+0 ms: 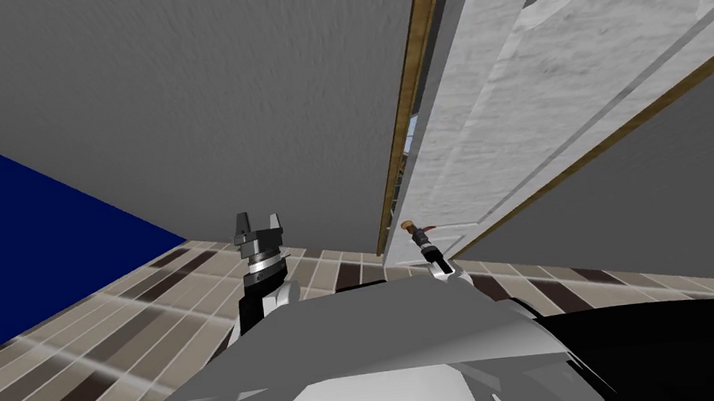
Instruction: Pull the door open
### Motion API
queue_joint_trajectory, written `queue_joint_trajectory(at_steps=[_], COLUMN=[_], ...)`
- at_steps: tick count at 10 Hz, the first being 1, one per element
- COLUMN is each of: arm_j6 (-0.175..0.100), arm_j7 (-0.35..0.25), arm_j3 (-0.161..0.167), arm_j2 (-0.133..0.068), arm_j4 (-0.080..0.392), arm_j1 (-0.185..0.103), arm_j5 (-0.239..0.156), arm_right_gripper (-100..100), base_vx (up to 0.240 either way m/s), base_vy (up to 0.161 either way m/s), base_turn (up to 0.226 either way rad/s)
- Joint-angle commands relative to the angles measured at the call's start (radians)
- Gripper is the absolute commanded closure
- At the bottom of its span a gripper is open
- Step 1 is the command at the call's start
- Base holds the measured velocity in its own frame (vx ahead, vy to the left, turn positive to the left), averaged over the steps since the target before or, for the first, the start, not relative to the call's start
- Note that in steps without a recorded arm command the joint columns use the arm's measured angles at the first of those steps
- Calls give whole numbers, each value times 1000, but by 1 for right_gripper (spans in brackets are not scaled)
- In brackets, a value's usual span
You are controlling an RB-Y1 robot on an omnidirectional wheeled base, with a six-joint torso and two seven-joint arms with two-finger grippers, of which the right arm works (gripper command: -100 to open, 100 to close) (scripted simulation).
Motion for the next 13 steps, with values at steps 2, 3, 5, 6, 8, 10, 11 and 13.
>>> queue_joint_trajectory(at_steps=[2, 3, 5, 6, 8, 10, 11, 13], arm_j6=[-37, -27, -69, -86, -125, -168, -181, -177], arm_j7=[-38, -30, -55, -65, -87, -111, -119, -120], arm_j3=[25, 24, 42, 48, 61, 77, 81, 88], arm_j2=[-32, -20, -40, -51, -74, -101, -108, -103], arm_j4=[2, 3, 6, 7, 7, 7, 8, -3], arm_j1=[23, 16, 42, 53, 77, 104, 112, 118], arm_j5=[10, 9, 15, 17, 21, 26, 27, 30], arm_right_gripper=[100, 100, 100, 100, 100, 100, 100, 100], base_vx=[-240, -99, -183, -172, -187, -213, -202, -137], base_vy=[-88, -30, -65, -59, -78, -60, -86, -75], base_turn=[129, 37, 151, 112, 129, 148, 121, 55])
